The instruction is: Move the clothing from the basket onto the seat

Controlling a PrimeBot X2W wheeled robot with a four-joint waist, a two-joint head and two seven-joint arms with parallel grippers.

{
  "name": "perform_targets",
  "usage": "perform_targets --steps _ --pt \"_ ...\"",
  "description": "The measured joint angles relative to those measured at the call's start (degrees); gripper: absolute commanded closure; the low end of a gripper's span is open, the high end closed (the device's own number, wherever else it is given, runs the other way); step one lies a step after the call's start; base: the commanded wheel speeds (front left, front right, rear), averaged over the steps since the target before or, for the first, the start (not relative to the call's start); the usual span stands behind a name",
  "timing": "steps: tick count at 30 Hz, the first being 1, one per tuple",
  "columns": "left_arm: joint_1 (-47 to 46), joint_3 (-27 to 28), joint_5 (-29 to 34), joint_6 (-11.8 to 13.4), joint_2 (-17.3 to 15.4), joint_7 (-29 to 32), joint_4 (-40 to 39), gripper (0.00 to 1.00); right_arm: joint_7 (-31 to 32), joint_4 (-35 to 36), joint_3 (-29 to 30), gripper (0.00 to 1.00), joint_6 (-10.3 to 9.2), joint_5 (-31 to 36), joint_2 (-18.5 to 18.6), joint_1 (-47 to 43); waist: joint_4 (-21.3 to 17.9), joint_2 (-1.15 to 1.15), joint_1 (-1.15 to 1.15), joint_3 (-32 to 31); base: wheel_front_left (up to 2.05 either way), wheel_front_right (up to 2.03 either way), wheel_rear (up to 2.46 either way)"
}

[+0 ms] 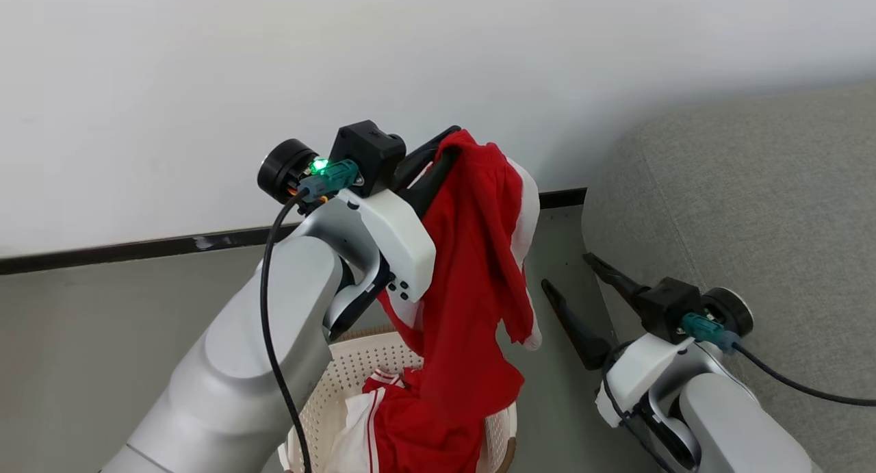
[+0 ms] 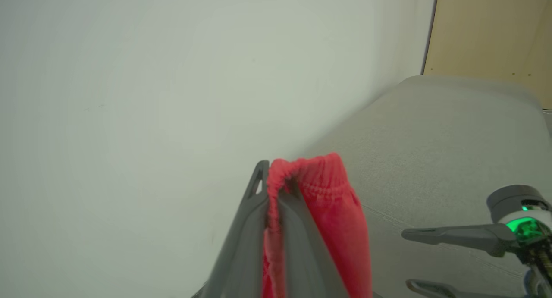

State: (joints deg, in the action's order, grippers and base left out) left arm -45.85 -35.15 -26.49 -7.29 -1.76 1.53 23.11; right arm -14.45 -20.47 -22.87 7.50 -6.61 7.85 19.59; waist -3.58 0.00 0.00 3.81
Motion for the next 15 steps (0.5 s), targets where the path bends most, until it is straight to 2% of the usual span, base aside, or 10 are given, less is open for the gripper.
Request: perform_targets --steps 15 --pt "0.67 -4.57 -4.34 0.0 -0.02 1.96 -4.02 1.0 0.0 -7.49 -12.02 0.0 0.01 -3.57 -0.19 5.91 3.56 0.0 0.0 -2.26 0.0 0.0 0.0"
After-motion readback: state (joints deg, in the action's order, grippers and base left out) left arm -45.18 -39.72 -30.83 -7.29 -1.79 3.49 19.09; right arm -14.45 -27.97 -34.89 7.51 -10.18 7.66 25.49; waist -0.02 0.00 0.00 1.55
